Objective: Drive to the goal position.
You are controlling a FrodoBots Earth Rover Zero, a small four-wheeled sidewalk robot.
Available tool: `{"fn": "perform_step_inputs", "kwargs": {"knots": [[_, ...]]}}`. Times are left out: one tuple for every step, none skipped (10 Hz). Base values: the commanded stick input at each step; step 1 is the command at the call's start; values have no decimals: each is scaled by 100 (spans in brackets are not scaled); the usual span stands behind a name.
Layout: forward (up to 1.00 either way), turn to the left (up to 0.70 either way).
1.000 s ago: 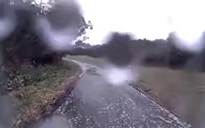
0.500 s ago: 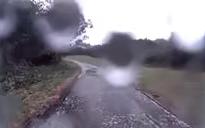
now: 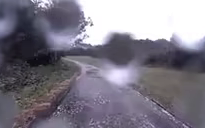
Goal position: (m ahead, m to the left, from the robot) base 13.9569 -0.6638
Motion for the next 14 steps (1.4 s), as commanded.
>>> {"fn": "perform_step_inputs", "kwargs": {"knots": [[70,0],[70,0],[70,0],[70,0],[70,0],[70,0],[70,0],[70,0],[70,0],[70,0],[70,0],[70,0],[70,0],[70,0]]}}
